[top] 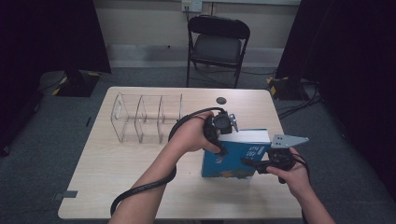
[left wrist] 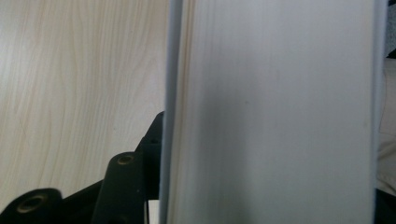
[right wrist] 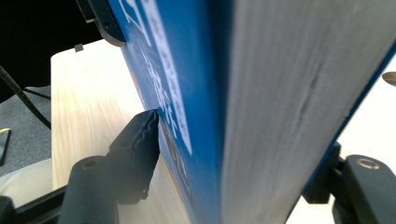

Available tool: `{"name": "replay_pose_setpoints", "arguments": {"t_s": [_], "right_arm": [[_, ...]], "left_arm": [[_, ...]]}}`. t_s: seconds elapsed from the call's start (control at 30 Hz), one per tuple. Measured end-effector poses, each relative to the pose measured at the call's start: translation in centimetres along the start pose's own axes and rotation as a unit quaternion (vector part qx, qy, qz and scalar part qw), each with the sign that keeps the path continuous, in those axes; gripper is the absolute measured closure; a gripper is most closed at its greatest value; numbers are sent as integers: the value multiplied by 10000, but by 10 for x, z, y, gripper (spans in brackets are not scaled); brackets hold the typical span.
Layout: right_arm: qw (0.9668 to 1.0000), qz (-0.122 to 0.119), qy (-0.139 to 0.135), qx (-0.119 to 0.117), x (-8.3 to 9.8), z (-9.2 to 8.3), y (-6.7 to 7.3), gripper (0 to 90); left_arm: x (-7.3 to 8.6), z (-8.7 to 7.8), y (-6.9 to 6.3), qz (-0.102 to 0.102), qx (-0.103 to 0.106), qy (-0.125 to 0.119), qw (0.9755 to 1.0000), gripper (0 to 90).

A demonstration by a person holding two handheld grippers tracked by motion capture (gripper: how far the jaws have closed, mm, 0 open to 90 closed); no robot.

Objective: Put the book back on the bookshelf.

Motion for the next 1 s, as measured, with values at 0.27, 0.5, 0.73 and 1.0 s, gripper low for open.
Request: {"name": "replay_pose_setpoints", "arguments": {"t_s": [0.27, 0.5, 0.73, 1.0], "right_arm": [[10000, -5, -11, -9, 1, -1, 1, 331], [9999, -124, -12, -56, 2, -2, 2, 328], [9998, -209, 55, -13, 6, -3, 1, 248], [10000, -79, 25, -16, 24, -14, -6, 207]], "left_arm": [[0, 0, -2, -62, -47, -56, 10000, 498], [0, -1, -5, -88, 67, -67, 9999, 567], [1, -1, -11, -218, -20, -48, 9997, 605], [1, -2, -13, -415, -91, -42, 9991, 612]]}}
Point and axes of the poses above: each handheld gripper's, and its own axes: z roughly forward along the jaws, x roughly out of its underside, y roughly to its left, the point moved 3 cm from there along z, roughly forward along the jaws, and after that the axes turned 10 degrees about -y, right-handed, at the moved point
